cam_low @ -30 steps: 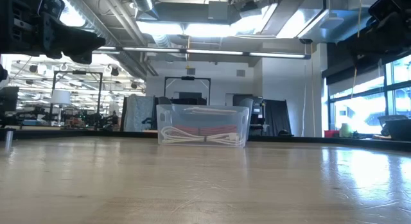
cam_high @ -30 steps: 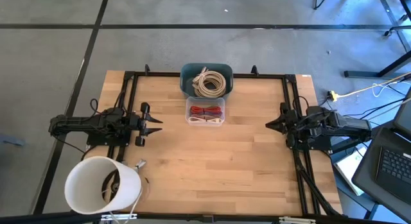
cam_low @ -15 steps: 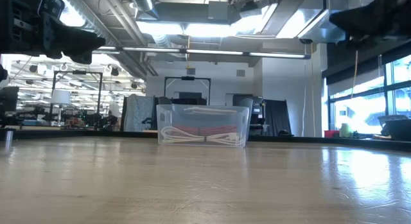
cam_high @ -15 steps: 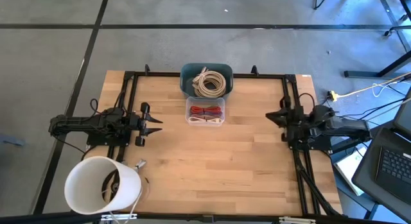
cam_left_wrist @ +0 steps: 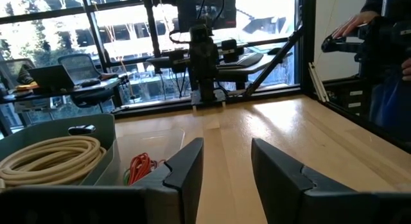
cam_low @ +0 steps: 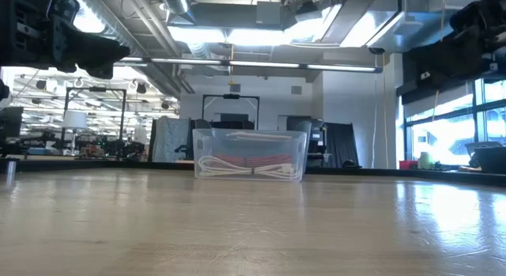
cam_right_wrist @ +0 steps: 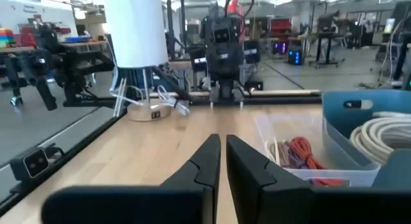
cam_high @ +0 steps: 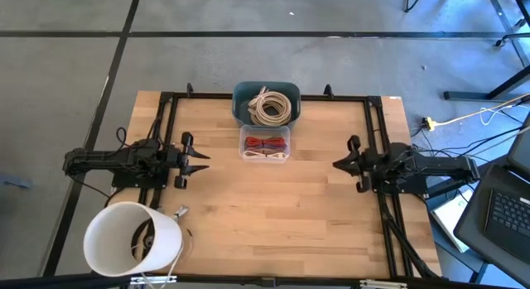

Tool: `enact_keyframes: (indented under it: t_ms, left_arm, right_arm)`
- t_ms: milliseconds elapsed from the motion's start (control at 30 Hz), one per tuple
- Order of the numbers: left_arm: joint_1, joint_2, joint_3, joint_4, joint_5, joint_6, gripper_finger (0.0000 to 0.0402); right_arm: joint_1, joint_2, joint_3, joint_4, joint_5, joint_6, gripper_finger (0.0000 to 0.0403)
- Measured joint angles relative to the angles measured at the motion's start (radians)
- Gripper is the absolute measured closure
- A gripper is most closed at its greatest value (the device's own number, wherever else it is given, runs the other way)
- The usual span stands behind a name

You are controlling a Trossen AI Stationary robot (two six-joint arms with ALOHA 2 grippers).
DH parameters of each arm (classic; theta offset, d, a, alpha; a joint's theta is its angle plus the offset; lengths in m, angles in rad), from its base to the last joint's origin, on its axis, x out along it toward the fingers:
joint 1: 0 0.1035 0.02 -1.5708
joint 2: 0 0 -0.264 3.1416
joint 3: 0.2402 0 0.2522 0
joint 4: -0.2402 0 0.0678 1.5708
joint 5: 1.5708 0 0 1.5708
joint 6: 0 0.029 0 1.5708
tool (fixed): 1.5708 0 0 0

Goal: Pick & Place USB Port
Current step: Return to Home Position

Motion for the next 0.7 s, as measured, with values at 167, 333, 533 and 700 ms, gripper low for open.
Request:
enact_keyframes:
  t_ms: [167, 333, 533, 700]
  left_arm:
    - [0.0, 0.0, 0.0, 0.0, -0.001, 0.0, 0.0278]
    - [0.0, 0.0, 0.0, 0.0, -0.001, 0.0, 0.0281]
    - [0.0, 0.0, 0.0, 0.0, -0.001, 0.0, 0.0278]
    - [0.0, 0.0, 0.0, 0.0, -0.001, 0.0, 0.0281]
  right_arm:
    - [-0.007, 0.006, 0.0, -0.013, -0.009, -0.07, 0.0372]
    - [-0.007, 0.007, 0.0, -0.012, -0.009, -0.113, 0.0372]
    - [-0.007, 0.009, 0.0, -0.011, -0.009, -0.119, 0.0372]
    - [-0.007, 0.009, 0.0, -0.011, -0.009, -0.119, 0.0372]
